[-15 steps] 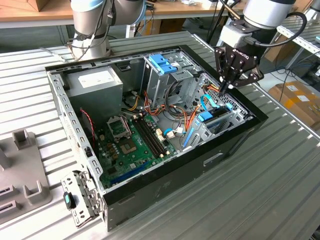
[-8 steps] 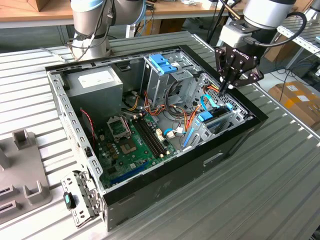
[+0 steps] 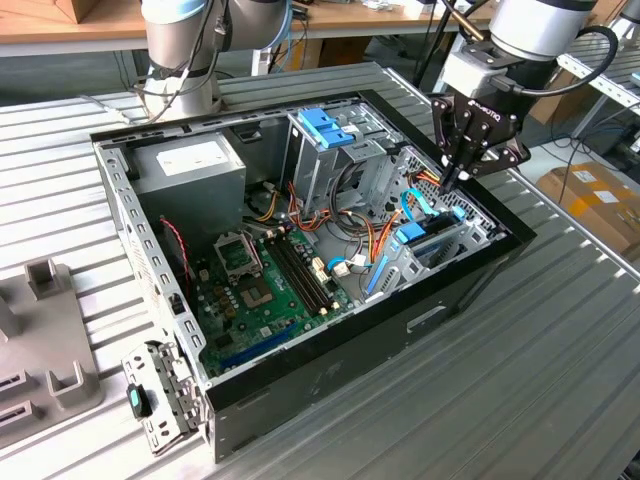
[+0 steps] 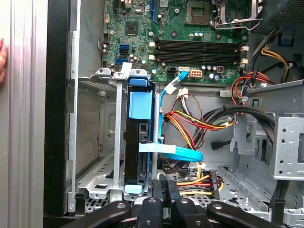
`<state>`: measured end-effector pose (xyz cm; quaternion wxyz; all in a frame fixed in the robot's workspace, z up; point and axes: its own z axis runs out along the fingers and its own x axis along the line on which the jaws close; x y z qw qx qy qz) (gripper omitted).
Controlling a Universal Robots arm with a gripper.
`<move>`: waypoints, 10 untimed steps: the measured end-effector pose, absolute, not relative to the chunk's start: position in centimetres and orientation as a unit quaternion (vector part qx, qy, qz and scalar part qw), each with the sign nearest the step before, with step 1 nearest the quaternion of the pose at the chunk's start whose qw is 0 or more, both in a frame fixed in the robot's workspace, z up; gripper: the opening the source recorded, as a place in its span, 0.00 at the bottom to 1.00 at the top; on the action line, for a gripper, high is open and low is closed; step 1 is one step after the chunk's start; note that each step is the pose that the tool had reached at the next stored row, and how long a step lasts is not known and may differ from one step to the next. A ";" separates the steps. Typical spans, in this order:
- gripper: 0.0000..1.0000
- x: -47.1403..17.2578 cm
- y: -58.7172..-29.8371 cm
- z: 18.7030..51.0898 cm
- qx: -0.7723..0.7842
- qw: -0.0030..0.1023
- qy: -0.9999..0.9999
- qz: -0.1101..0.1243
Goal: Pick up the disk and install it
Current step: 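Insert the second disk wire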
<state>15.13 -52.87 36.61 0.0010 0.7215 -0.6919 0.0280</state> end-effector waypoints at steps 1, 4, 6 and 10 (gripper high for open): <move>0.16 15.1 -52.9 36.6 0.721 0.001 -0.692 0.028; 0.16 15.1 -52.9 36.6 0.721 0.001 -0.692 0.028; 0.16 15.1 -53.0 36.6 0.721 0.001 -0.692 0.028; 0.16 15.1 -53.6 36.6 0.721 0.001 -0.692 0.028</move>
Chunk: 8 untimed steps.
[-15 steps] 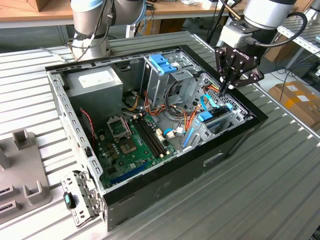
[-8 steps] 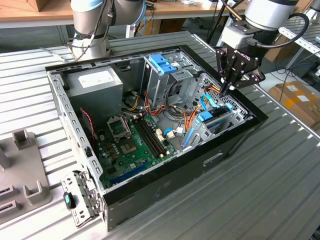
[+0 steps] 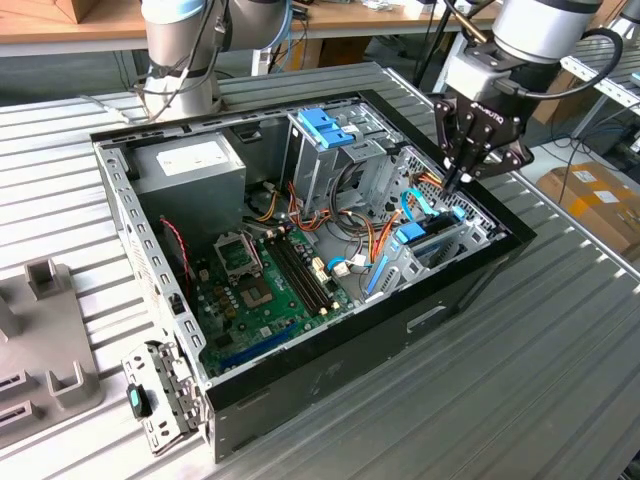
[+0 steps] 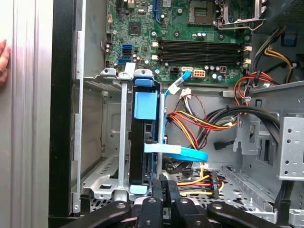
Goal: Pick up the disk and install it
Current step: 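Insert the second disk wire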
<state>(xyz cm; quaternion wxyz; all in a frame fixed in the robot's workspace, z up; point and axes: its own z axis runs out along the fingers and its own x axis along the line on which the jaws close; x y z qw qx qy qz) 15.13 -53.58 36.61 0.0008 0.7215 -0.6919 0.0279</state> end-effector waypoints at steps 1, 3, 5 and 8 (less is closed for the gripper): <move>0.16 15.1 -53.7 36.6 0.721 0.001 -0.692 0.028; 0.16 15.0 -54.0 36.6 0.721 0.001 -0.692 0.028; 0.16 14.7 -54.2 36.6 0.721 0.001 -0.692 0.028; 0.16 14.4 -54.3 36.6 0.721 0.000 -0.692 0.028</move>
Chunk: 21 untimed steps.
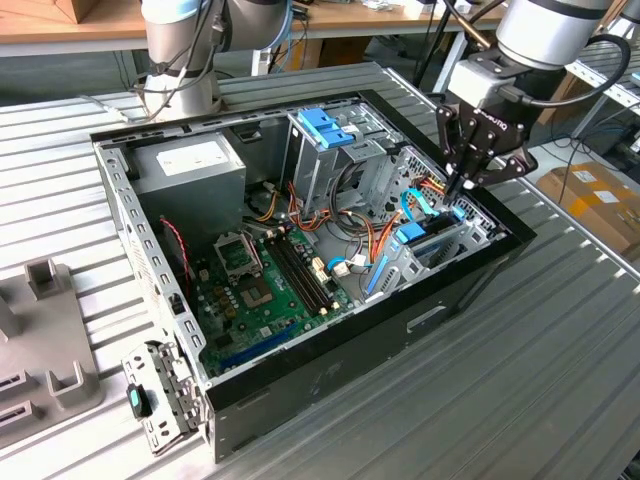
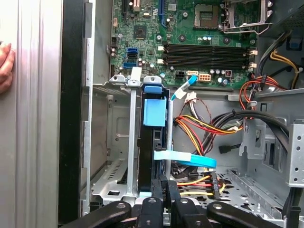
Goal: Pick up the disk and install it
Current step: 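Insert the second disk wire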
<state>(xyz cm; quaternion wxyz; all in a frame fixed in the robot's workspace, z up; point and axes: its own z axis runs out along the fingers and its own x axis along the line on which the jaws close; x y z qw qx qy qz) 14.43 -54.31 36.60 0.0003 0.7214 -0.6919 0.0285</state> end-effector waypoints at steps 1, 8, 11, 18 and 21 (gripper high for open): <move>0.16 14.4 -54.3 36.6 0.721 0.000 -0.692 0.028; 0.16 14.2 -54.3 36.6 0.721 0.000 -0.692 0.028; 0.16 14.2 -54.3 36.6 0.721 0.000 -0.692 0.028; 0.16 14.2 -54.6 36.4 0.721 0.000 -0.692 0.028; 0.16 14.2 -54.6 36.4 0.721 0.000 -0.692 0.028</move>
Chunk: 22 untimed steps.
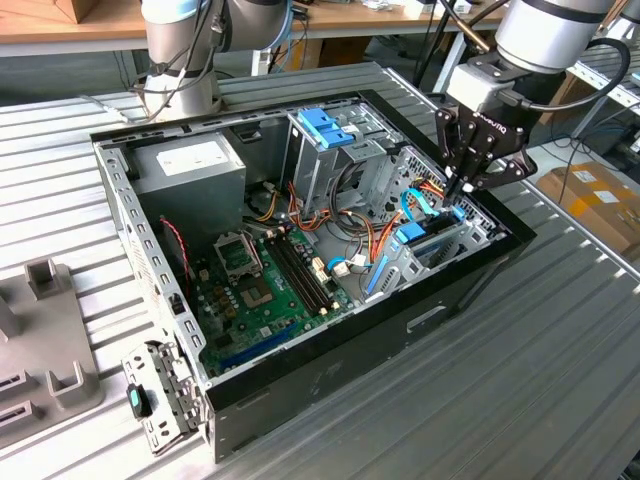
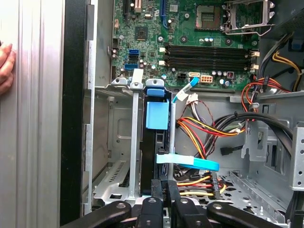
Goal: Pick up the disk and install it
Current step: 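Insert the second disk wire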
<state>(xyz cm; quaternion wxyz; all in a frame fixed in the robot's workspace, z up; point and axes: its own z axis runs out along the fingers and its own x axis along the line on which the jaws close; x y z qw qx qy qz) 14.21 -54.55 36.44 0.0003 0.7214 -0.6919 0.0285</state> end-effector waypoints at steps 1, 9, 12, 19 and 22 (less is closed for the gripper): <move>0.16 14.2 -54.6 36.4 0.721 0.000 -0.692 0.029; 0.16 14.1 -54.6 36.0 0.721 0.000 -0.692 0.029; 0.16 14.1 -54.6 35.8 0.721 0.000 -0.692 0.028; 0.16 14.0 -54.6 35.6 0.721 0.000 -0.692 0.028; 0.16 13.9 -54.6 35.5 0.721 0.000 -0.692 0.028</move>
